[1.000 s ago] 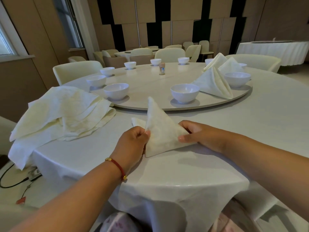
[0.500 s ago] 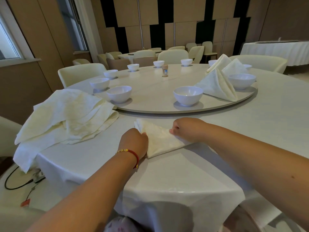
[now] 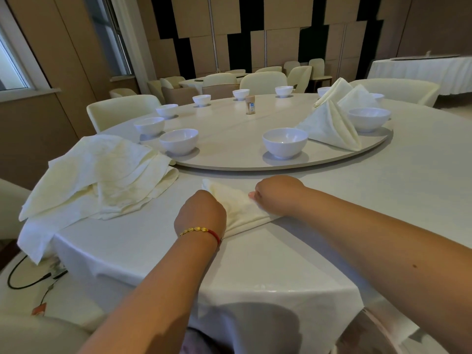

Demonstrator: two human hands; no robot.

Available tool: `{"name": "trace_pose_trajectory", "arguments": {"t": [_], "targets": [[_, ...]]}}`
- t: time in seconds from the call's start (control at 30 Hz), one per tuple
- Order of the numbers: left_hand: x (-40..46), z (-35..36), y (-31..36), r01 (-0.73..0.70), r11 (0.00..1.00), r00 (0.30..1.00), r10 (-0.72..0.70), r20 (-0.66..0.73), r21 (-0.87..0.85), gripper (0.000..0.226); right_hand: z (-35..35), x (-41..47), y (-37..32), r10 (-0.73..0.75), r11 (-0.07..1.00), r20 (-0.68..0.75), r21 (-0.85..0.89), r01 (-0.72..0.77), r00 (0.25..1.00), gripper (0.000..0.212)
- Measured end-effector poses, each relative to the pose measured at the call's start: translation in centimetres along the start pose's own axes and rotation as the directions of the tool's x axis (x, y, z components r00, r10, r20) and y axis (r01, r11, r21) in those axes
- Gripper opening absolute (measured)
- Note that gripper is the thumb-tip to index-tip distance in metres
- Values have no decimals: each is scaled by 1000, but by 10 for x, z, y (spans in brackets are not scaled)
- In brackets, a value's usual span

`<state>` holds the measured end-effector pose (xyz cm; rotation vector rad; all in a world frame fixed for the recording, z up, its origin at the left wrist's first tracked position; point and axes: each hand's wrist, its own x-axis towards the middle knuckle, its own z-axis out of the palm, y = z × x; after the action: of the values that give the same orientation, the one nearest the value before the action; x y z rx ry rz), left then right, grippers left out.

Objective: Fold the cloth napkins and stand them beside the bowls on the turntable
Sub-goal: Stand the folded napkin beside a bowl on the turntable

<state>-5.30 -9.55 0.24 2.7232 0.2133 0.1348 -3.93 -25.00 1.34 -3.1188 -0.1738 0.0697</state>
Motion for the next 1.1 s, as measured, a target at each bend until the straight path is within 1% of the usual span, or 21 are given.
{"name": "trace_pose_trajectory", "arguments": {"t": [0.07, 0.17, 0.23, 0.3, 0.33, 0.37, 0.4, 0.43, 0.5, 0.6, 0.73, 0.77, 0.8, 0.83, 0.87, 0.9, 0.93, 0.97, 1.03, 1.07, 1.1], "targets": [[0, 0, -2, 14, 999, 1000, -13, -13, 39, 32, 0, 0, -2, -8, 999, -6, -33, 8, 1000, 39], [0, -1, -9, -32, 999, 991, 33, -131, 13, 21, -2, -1, -5, 2, 999, -2, -51, -2, 1000, 39], [2, -6, -12, -148, 988, 957, 134, -259, -35, 25, -2, 0, -7, 16, 998, 8, -66, -16, 1000, 38], [7, -12, -16, -333, 942, 891, 304, -337, -31, 33, -1, 1, -8, 22, 997, 8, -81, -21, 1000, 37], [10, -13, -17, -428, 904, 859, 409, -308, 4, 39, -1, 1, -8, 22, 996, 5, -83, -21, 1000, 37], [13, -14, -18, -510, 858, 831, 510, -224, 61, 47, 0, 1, -7, 19, 997, 0, -81, -19, 1000, 37], [15, -12, -21, -568, 811, 808, 582, -94, 139, 56, 0, 1, -7, 14, 997, -4, -80, -15, 1000, 38], [17, -9, -24, -603, 768, 792, 610, 44, 215, 65, 0, 1, -7, 10, 997, -7, -80, -10, 1000, 38], [21, -1, -31, -615, 733, 789, 562, 248, 292, 76, -1, -1, -7, 0, 996, -9, -84, 0, 1000, 39], [24, 3, -36, -579, 770, 796, 465, 387, 267, 90, 1, -1, -6, -19, 996, -18, -86, 17, 1000, 36], [25, -3, -35, -577, 771, 782, 427, 454, 268, 108, 1, -1, -5, 3, 996, -10, -85, -3, 1000, 35], [25, -3, -35, -580, 768, 780, 428, 457, 272, 109, 1, -1, -6, 19, 996, -25, -82, -21, 1000, 38], [24, -3, -35, -583, 766, 779, 432, 454, 272, 108, 0, -2, -7, 37, 996, -77, -73, -43, 996, 40], [24, -3, -35, -583, 767, 780, 436, 450, 267, 105, -2, -3, -8, 58, 996, -184, -52, -68, 981, 42], [23, -3, -35, -580, 772, 782, 437, 445, 261, 102, -5, -6, -10, 78, 996, -328, -8, -85, 941, 46], [22, -3, -35, -577, 776, 784, 438, 440, 256, 100, -7, -11, -12, 80, 996, -460, 61, -59, 884, 52], [23, -2, -36, -578, 776, 784, 442, 435, 254, 99, -10, -15, -14, 54, 989, -540, 142, 28, 840, 62], [23, -2, -36, -581, 773, 784, 448, 430, 255, 100, -12, -20, -16, -5, 965, -548, 217, 148, 836, 72], [25, 1, -38, -589, 768, 781, 463, 420, 250, 108, -11, -28, -21, -204, 869, -425, 337, 363, 882, 89], [26, 1, -38, -592, 769, 779, 468, 416, 241, 113, -6, -31, -22, -291, 837, -334, 365, 407, 897, 94], [26, 2, -38, -592, 771, 778, 470, 417, 235, 115, -1, -33, -22, -343, 831, -227, 378, 407, 911, 95]]}}
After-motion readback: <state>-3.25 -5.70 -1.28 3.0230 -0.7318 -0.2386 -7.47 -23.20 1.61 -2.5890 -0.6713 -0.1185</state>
